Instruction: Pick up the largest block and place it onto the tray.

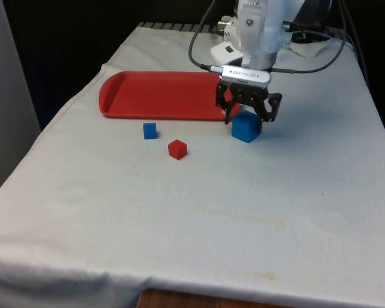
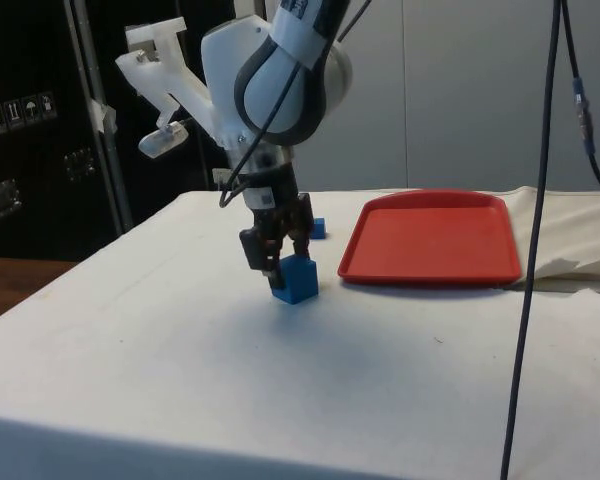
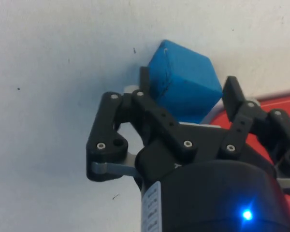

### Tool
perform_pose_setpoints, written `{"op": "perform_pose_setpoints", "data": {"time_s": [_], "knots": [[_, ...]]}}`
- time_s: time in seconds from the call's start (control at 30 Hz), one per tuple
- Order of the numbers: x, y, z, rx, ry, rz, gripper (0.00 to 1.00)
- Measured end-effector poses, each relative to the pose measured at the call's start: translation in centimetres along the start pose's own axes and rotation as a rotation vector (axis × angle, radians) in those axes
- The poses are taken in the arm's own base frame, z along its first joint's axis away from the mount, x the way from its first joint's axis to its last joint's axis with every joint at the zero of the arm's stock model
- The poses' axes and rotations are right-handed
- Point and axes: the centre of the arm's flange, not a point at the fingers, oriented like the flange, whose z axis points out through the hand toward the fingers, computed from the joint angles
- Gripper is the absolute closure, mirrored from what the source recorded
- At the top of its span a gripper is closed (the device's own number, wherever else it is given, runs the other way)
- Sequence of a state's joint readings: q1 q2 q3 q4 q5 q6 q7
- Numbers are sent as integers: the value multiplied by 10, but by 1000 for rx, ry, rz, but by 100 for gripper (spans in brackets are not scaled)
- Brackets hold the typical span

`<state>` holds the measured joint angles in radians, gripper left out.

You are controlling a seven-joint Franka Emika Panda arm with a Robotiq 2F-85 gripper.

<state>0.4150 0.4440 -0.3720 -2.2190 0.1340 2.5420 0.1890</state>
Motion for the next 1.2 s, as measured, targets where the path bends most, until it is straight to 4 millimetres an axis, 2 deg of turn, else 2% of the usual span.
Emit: {"op": "perform_pose_setpoints", "data": {"time_s": [0.03, 0.07, 0.1, 0.13, 0.57, 0.77, 0.93, 1.2], "knots": [[0, -1, 0, 0, 0, -1, 66], [0, -1, 0, 0, 0, -1, 81], [0, -1, -1, 0, 2, -1, 88], [0, -1, -1, 0, 2, -1, 91], [2, -1, -3, 3, 7, 0, 94], [-1, 2, -15, 14, 12, 1, 94], [-12, 8, -33, 31, 21, -5, 94], [-29, 13, -46, 50, 30, -14, 94]]}}
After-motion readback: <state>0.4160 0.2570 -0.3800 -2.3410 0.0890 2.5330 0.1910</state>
